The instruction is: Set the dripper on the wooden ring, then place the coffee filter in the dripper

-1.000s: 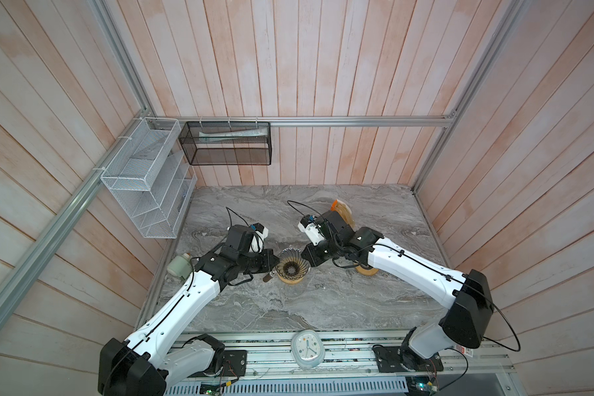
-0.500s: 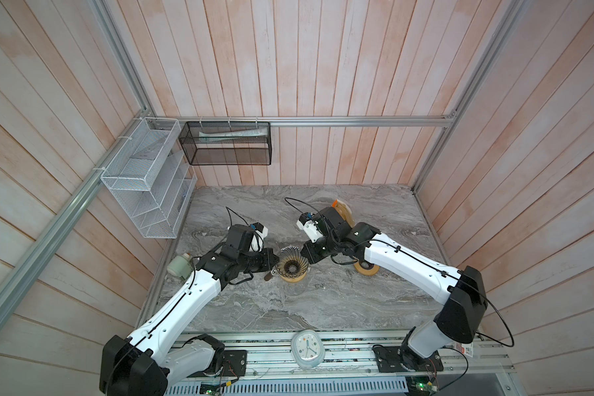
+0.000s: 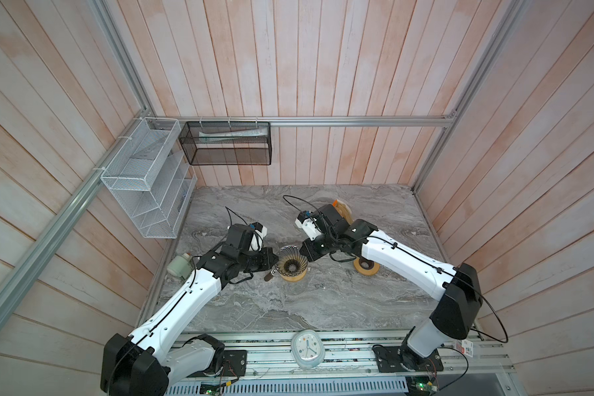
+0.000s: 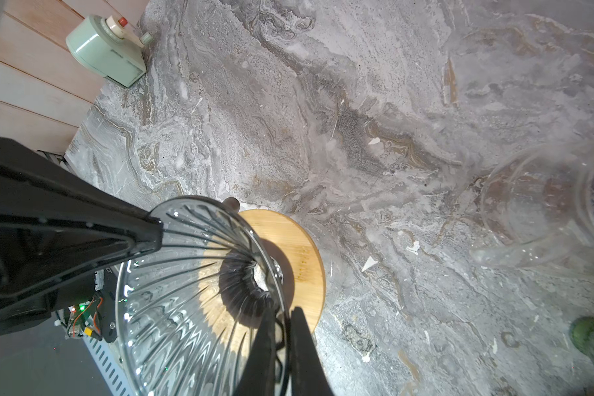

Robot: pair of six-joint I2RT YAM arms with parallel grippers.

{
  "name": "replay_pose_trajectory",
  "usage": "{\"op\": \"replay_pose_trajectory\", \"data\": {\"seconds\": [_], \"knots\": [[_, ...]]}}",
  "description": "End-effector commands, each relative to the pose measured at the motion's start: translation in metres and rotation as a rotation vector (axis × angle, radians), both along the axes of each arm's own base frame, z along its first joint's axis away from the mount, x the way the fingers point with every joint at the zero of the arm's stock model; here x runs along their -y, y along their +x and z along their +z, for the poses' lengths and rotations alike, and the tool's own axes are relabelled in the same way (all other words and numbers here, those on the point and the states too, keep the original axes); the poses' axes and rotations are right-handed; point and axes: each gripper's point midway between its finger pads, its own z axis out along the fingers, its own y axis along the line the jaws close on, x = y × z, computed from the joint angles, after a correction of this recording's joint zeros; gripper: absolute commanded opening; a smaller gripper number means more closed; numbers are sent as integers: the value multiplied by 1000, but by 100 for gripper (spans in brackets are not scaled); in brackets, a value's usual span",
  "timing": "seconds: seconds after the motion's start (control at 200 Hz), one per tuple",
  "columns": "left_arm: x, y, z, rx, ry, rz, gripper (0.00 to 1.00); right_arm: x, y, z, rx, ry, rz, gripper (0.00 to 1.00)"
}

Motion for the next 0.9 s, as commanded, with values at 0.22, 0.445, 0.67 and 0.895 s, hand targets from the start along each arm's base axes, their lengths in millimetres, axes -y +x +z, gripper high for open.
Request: {"op": "replay_pose_trajectory", "data": {"seconds": [0.22,0.445,0.67,0.895], "knots": [[-7,-23,-47,-139,103,-46,0,3,-22,-58,-117,-86,49,0],[-7,-25,-53,-155,101,-43,0,9,-25,-68,-131,-92,35,0],[-6,-26,-55,-162,95,-44,0,14,-28,-73,-140,-89,23,0],[-6,-28,-57,-170,90,-42,0,17,-29,-76,-139,-80,8,0]]}}
